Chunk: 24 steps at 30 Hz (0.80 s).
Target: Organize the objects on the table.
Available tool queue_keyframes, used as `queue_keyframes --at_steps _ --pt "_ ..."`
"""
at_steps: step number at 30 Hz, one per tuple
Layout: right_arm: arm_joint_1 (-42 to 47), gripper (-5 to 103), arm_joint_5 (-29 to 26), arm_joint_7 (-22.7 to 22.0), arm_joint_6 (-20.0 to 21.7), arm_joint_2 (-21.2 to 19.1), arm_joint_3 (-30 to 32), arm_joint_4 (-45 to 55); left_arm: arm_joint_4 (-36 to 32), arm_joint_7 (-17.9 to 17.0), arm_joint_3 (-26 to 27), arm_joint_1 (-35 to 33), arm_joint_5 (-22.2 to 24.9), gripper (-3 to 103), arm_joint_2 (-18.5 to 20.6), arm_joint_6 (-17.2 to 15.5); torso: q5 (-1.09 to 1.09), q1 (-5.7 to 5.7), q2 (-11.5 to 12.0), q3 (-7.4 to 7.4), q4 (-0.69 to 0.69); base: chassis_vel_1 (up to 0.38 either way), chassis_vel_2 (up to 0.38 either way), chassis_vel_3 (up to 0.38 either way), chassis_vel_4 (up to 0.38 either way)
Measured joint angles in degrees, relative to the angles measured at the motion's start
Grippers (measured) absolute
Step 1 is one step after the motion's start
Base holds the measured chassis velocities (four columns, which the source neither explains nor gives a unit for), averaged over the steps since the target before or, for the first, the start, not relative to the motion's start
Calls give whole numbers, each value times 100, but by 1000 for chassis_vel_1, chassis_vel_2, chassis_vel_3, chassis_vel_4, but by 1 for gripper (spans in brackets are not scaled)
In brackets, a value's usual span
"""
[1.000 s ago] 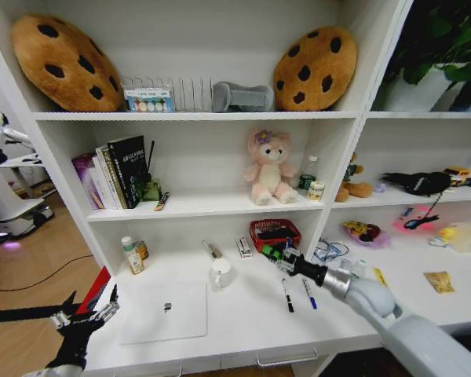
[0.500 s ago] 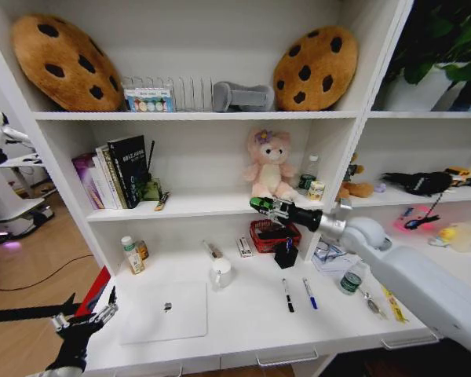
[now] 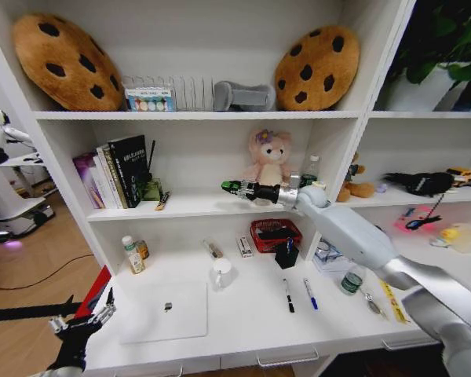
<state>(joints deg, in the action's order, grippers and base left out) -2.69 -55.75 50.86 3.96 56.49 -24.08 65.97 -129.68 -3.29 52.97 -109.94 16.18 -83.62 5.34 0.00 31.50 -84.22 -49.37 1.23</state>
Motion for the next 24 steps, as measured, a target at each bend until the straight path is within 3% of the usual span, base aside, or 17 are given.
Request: queue_keyframes --at_steps 11,13,24 --pt "-444 36 384 28 200 698 -311 -787 38 2 -44 90 28 99 -12 6 -1 -1 0 1 -2 0 0 0 0" --pt "-475 36 421 -140 318 812 -371 -807 59 2 -55 105 30 99 -13 21 -2 -1 0 1 -3 0 0 0 0" --pt "-248 36 599 -562 658 690 -340 -489 89 2 -33 124 99 99 47 57 0 -1 -1 1 -1 0 0 0 0"
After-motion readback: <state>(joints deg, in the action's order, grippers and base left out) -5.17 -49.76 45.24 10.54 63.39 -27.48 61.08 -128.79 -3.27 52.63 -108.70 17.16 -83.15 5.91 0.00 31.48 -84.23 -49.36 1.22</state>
